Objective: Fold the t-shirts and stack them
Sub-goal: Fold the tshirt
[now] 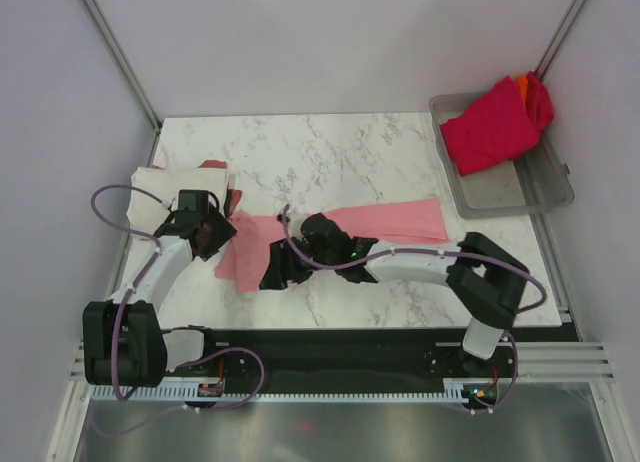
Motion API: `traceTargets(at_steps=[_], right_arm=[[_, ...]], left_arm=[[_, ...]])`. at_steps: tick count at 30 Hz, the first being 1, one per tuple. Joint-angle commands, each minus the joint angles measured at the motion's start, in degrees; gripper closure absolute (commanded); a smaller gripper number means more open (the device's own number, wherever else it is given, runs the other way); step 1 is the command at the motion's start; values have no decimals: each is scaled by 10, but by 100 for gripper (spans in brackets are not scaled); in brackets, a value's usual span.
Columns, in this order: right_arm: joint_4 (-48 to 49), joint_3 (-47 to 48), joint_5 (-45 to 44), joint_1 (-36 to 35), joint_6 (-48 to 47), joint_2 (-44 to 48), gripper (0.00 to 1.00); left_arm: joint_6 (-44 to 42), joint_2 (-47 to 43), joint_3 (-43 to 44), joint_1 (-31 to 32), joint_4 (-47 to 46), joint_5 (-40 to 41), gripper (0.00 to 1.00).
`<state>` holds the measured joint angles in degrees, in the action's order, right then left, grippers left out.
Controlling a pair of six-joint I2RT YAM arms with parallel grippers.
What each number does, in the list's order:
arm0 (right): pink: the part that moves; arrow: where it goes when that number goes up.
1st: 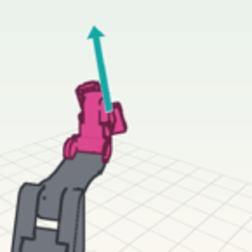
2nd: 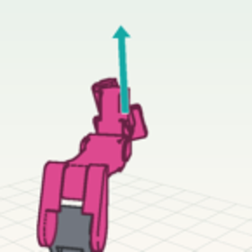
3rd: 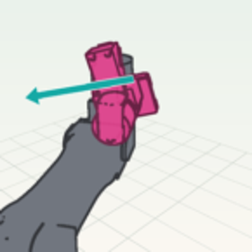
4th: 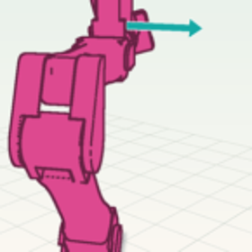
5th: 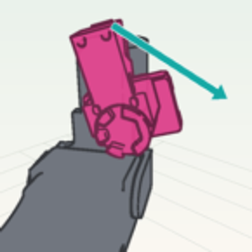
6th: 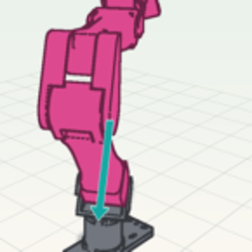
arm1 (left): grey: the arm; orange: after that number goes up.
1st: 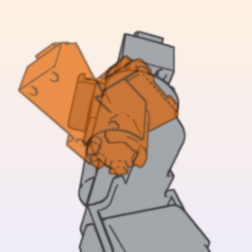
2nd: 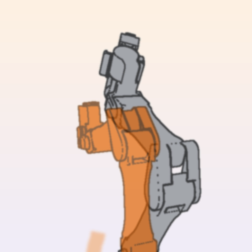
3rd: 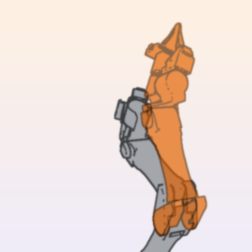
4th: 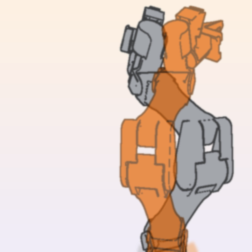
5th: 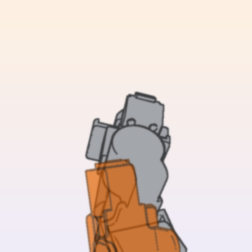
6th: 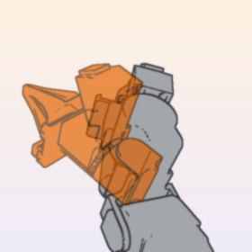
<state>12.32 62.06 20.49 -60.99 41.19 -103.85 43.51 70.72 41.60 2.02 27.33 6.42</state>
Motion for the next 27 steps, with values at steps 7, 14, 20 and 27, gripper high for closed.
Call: traceTargets(at_steps=[7,14,20,27], right_arm=[[-220,-38,-19,218,-158,189,33],[-287,50,38,314,-225,124,37],[-341,77,-43,366,-267,100,36],[-358,43,-221,369,-253,97,37]], left_arm=[[-27,-83,-56,14,-32,-53,31],[-46,-109,-79,14,-41,-96,27],[-60,-80,-50,14,-40,-102,15],[-57,-11,22,35,-47,-77,18]])
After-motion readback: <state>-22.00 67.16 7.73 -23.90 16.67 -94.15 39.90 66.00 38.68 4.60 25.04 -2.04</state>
